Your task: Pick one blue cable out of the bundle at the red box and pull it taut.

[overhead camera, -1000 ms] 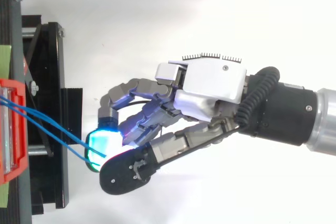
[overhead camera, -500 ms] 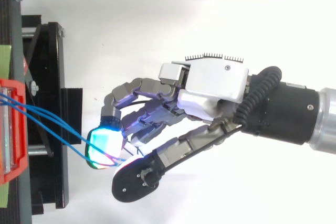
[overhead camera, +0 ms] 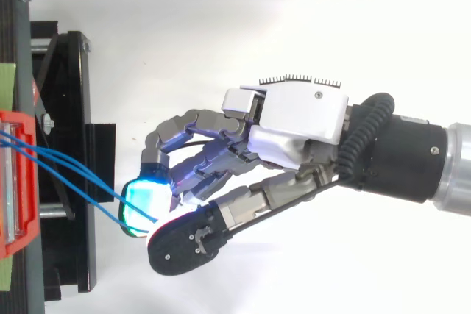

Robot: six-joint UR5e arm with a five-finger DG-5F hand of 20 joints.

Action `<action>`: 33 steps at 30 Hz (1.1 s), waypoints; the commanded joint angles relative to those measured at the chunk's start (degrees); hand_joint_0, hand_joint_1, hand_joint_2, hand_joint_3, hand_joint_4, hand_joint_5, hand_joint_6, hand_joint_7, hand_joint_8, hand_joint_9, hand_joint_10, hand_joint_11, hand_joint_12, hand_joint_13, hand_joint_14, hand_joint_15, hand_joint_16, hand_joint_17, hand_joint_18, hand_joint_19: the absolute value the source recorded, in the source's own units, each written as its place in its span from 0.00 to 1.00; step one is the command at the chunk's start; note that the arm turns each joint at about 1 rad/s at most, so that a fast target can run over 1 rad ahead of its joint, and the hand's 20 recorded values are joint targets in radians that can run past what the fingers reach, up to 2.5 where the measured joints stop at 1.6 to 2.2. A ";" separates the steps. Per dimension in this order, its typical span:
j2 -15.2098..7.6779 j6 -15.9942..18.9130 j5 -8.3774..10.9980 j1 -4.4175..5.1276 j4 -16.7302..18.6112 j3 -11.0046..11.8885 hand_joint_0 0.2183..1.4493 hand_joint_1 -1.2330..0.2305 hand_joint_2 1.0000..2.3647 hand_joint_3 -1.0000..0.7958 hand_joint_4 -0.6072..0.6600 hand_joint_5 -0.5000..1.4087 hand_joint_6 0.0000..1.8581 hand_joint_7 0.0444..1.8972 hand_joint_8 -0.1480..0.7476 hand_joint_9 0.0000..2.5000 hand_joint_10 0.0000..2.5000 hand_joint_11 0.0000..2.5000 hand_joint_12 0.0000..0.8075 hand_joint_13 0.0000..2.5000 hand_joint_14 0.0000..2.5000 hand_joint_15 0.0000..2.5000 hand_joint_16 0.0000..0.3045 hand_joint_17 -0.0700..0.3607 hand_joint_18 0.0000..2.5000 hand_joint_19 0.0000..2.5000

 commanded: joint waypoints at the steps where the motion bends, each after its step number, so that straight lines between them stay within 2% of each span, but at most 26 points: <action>1: 0.00 0.07 0.00 -0.01 0.08 0.01 0.26 0.32 0.00 0.28 0.52 0.18 0.40 0.56 0.54 0.32 0.01 0.27 0.51 0.21 0.00 0.07 0.18 0.46 0.26 0.14; 4: -0.08 0.07 0.00 -0.01 0.08 -0.07 0.27 0.33 0.00 0.28 0.52 0.19 0.40 0.56 0.55 0.33 0.01 0.27 0.51 0.22 0.00 0.07 0.18 0.45 0.27 0.14; 8: 0.00 0.07 0.00 -0.10 -0.01 0.01 0.33 0.28 0.00 0.28 0.48 0.20 0.41 0.58 0.53 0.35 0.01 0.28 0.49 0.23 0.00 0.07 0.17 0.44 0.27 0.14; 13: 0.00 -0.02 0.00 -0.10 0.08 0.01 0.35 0.24 0.01 0.39 0.45 0.19 0.44 0.61 0.54 0.36 0.01 0.29 0.48 0.24 0.00 0.07 0.17 0.43 0.29 0.14; 17: 0.00 -0.02 0.00 -0.10 0.08 0.01 0.38 0.19 0.01 0.41 0.34 0.19 0.45 0.67 0.52 0.40 0.01 0.30 0.48 0.28 0.00 0.08 0.16 0.42 0.30 0.13; 21: 0.00 -0.20 0.00 -0.10 0.08 0.01 0.41 0.17 0.01 0.40 0.31 0.18 0.46 0.69 0.52 0.41 0.01 0.30 0.48 0.28 0.00 0.08 0.16 0.41 0.31 0.12; 25: 0.00 -0.28 0.00 -0.19 -0.10 0.01 0.45 0.18 0.01 0.37 0.28 0.18 0.47 0.66 0.51 0.40 0.01 0.29 0.47 0.27 0.00 0.08 0.16 0.41 0.30 0.12; 26: 0.00 -0.28 0.00 -0.19 -0.10 0.01 0.45 0.18 0.01 0.34 0.27 0.18 0.48 0.64 0.50 0.40 0.01 0.30 0.47 0.27 0.00 0.08 0.16 0.41 0.30 0.12; 27: 0.00 -0.28 0.00 -0.19 -0.10 0.01 0.46 0.18 0.00 0.28 0.26 0.17 0.47 0.61 0.50 0.40 0.01 0.30 0.47 0.27 0.00 0.08 0.16 0.41 0.30 0.11; 33: 0.00 -0.46 0.00 -0.19 -0.10 0.01 0.42 0.19 0.00 0.28 0.31 0.18 0.46 0.55 0.48 0.39 0.01 0.29 0.46 0.27 0.00 0.07 0.15 0.41 0.30 0.11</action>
